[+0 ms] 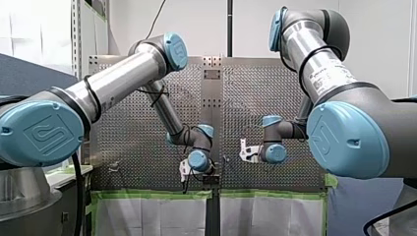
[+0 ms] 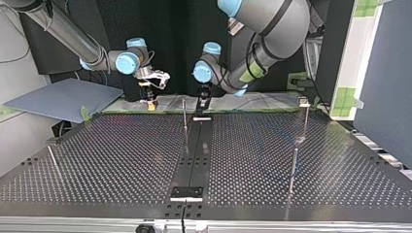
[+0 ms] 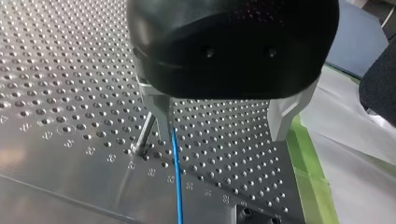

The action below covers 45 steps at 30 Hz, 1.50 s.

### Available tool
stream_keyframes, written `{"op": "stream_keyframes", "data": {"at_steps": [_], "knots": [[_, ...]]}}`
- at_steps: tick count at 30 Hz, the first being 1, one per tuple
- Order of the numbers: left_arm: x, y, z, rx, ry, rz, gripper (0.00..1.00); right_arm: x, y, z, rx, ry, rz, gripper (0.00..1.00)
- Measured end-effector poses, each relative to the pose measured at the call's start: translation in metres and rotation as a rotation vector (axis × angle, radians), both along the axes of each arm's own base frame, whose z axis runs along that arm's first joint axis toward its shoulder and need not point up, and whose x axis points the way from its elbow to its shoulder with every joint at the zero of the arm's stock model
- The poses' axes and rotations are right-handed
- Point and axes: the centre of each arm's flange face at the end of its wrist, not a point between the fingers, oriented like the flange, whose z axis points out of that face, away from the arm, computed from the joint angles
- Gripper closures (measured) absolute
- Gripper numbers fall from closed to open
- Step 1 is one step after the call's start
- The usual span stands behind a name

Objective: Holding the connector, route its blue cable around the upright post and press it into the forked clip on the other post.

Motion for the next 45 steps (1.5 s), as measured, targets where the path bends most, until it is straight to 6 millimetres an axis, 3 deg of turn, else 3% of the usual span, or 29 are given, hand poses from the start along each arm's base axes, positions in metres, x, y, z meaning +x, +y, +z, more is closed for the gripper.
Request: {"op": "stream_keyframes", "data": {"at_steps": [17, 28, 45], "knots": [[-0.035, -0.009, 0.043, -0.060, -0.097, -0.139, 0.00, 0.001, 0.002, 0.000, 0.007, 0.005, 0.005, 1.00], [-0.078, -0.008, 0.023, -0.061, -0.086, -0.200, 0.00, 0.002, 0.003, -0.001, 0.009, 0.006, 0.007, 1.00], [-0.133, 0.025, -0.011, -0.010, 0.033, -0.202, 0.00, 0.002, 0.004, -0.001, 0.013, 0.005, 0.012, 1.00]]}}
